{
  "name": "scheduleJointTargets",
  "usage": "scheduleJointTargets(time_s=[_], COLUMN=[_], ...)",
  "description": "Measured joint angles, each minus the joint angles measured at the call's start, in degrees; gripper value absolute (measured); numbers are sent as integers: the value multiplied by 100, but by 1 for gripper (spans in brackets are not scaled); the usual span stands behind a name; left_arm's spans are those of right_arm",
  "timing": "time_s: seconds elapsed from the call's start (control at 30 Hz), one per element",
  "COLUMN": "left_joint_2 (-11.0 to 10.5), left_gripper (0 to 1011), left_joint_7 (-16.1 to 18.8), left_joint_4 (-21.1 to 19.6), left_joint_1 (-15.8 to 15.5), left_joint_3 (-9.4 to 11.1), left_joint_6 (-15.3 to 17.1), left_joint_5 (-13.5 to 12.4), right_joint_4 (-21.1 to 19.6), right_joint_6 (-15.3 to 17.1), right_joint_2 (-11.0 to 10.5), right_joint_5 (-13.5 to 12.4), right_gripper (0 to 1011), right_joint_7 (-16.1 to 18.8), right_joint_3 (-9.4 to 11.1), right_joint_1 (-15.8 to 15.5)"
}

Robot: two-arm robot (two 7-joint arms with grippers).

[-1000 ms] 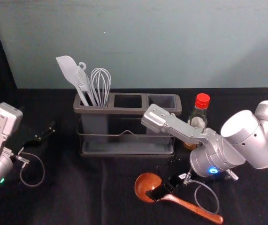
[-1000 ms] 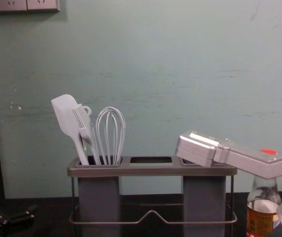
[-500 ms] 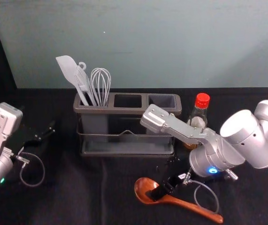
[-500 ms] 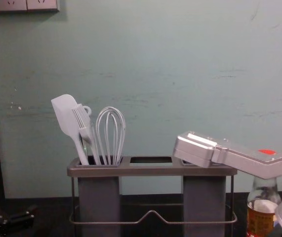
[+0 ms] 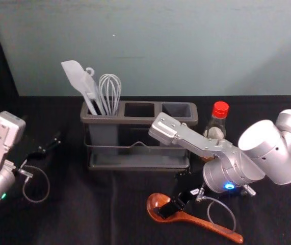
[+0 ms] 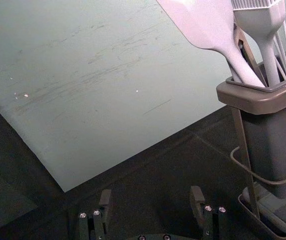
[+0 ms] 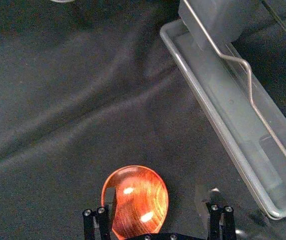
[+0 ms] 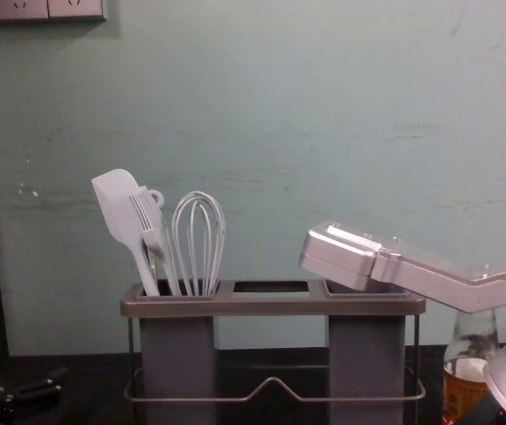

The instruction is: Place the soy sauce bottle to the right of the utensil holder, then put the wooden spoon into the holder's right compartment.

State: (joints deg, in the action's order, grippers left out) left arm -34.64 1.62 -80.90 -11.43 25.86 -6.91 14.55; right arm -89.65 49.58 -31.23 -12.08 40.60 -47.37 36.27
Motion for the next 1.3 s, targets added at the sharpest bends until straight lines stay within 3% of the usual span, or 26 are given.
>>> scheduleJointTargets(time_s=[0.33, 0.67, 1.3], left_joint_2=[0, 0, 0], left_gripper=[1011, 1011, 1012], left_joint_7=[0, 0, 0], left_joint_4=[0, 0, 0], left_joint_1=[0, 0, 0], left_joint_3=[0, 0, 0], left_joint_6=[0, 0, 0], left_joint_5=[0, 0, 0], right_joint_4=[-6, 33, 79], right_joint_6=[-147, -233, -198], right_joint_2=[11, 4, 2], right_joint_5=[-78, -124, -64], right_gripper=[1002, 1002, 1002], right_joint_7=[95, 175, 176], right_joint_3=[-3, -132, -288], right_joint_1=[-38, 10, 61])
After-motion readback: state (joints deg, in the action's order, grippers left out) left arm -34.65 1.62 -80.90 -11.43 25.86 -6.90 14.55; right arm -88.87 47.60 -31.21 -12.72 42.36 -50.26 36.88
